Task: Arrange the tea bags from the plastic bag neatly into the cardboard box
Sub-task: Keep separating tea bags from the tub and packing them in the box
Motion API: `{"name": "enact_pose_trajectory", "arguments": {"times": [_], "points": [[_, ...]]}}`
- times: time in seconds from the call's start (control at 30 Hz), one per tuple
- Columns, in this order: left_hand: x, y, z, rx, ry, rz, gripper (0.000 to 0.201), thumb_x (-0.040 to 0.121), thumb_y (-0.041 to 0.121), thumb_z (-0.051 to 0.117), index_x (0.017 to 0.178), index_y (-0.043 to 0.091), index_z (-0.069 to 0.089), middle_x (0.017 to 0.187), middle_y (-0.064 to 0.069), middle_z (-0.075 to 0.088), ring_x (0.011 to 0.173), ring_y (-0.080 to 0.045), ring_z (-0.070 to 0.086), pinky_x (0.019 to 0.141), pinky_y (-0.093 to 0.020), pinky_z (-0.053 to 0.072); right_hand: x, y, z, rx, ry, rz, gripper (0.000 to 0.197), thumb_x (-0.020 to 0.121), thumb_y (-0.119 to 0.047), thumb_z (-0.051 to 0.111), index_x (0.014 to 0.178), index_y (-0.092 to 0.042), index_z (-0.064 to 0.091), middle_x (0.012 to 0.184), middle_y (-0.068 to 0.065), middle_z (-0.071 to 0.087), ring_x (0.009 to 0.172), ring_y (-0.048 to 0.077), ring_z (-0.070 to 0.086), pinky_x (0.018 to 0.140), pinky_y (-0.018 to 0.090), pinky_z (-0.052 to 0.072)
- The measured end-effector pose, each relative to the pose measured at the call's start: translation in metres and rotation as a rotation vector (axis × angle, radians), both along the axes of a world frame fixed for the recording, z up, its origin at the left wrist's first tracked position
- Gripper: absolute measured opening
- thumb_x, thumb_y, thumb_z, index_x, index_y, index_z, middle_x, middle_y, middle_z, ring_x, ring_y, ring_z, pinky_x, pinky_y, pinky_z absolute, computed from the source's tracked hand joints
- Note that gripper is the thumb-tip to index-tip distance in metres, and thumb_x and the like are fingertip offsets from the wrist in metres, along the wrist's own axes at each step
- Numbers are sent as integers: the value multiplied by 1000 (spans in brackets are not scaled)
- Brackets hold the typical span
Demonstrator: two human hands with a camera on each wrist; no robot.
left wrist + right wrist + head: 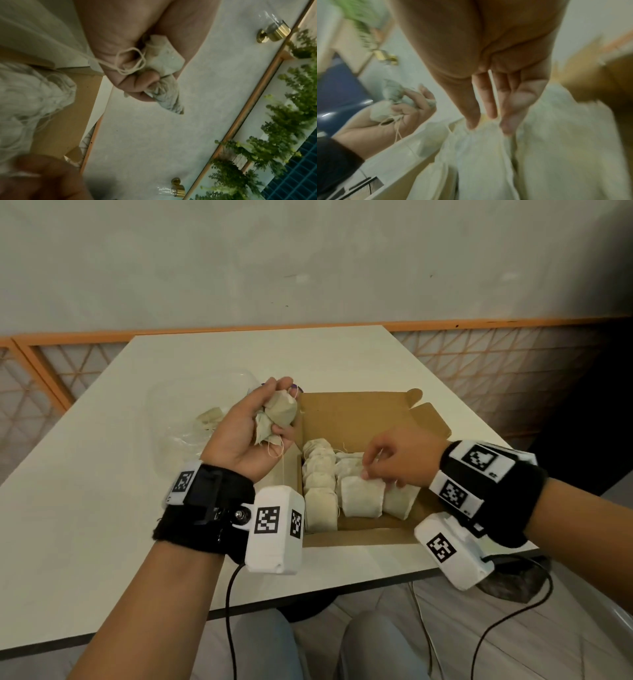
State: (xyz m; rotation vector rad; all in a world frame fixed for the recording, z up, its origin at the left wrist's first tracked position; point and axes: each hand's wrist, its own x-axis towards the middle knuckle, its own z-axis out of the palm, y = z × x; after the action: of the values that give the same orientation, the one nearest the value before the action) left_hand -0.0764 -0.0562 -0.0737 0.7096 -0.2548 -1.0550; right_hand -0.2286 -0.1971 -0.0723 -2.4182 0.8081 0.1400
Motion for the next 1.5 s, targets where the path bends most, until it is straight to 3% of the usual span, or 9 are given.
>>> {"name": "enact_pose_trajectory", "arguments": {"times": [0.1, 0.27, 0.4, 0.57, 0.67, 0.77, 1.1, 1.37, 1.5], "points": [[4, 6, 5, -38, 74, 7, 21, 97, 26, 45, 93, 13, 62, 79, -2, 64, 64, -9, 62, 42, -10, 36, 4, 10, 14, -120, -236, -28, 32, 81, -37, 67, 105, -17, 59, 90, -1, 66, 82, 14, 62, 69, 23, 49], [-1, 4, 1, 13, -74, 28, 18, 98, 23, 44, 94, 15, 60, 84, -1, 65, 69, -8, 64, 48, -11, 41, 27, 47, 28, 416, -552, -46, 38, 82, -34, 67, 110, -13, 52, 94, 5, 63, 70, 12, 67, 58, 24, 54], [10, 12, -1, -2, -38, 121, 13, 96, 20, 48, 92, 16, 59, 91, -1, 60, 77, -8, 61, 44, -12, 41, 48, 60, 14, 301, -267, 131, 3, 88, -16, 60, 86, -15, 58, 82, 9, 67, 69, 15, 66, 51, 18, 50], [28, 31, -5, -6, 63, 193, 13, 95, 19, 51, 88, 15, 60, 85, -1, 60, 73, -8, 55, 43, -11, 39, 67, 71, -1, 81, 65, 294, 17, 90, -12, 54, 100, -7, 67, 50, -7, 58, 39, 1, 53, 37, 10, 38], [32, 37, -8, -26, 94, 190, 14, 95, 20, 50, 87, 15, 61, 85, -1, 60, 69, -9, 57, 44, -11, 39, 76, 82, -3, -60, 164, 363, 26, 88, -11, 55, 112, -5, 65, 66, -3, 59, 40, -2, 56, 34, 11, 37], [35, 37, -9, -43, 119, 189, 16, 96, 20, 49, 88, 15, 62, 86, -1, 60, 68, -9, 58, 44, -11, 40, 79, 91, -5, -268, 292, 513, 31, 91, -14, 51, 120, -13, 61, 108, 1, 66, 83, 12, 64, 47, 13, 37], [39, 40, -10, -86, 179, 162, 16, 97, 21, 48, 89, 15, 61, 78, -1, 64, 60, -12, 65, 42, -11, 39, 76, 105, -16, -397, 152, 702, 28, 87, -20, 59, 115, -16, 63, 121, -1, 60, 104, 18, 57, 81, 22, 41], [41, 40, -9, -82, 209, 148, 17, 97, 22, 48, 88, 16, 61, 82, -1, 64, 60, -12, 65, 43, -11, 38, 79, 107, -20, -411, 172, 649, 27, 90, -22, 55, 109, -6, 63, 107, 8, 66, 97, 24, 61, 83, 30, 47], [38, 40, -9, -97, 190, 159, 18, 97, 24, 47, 90, 16, 61, 82, 0, 64, 66, -12, 64, 44, -11, 40, 65, 93, 5, -142, -156, 393, 20, 82, -24, 69, 96, -10, 70, 85, -6, 67, 67, -5, 56, 61, 11, 42]]}}
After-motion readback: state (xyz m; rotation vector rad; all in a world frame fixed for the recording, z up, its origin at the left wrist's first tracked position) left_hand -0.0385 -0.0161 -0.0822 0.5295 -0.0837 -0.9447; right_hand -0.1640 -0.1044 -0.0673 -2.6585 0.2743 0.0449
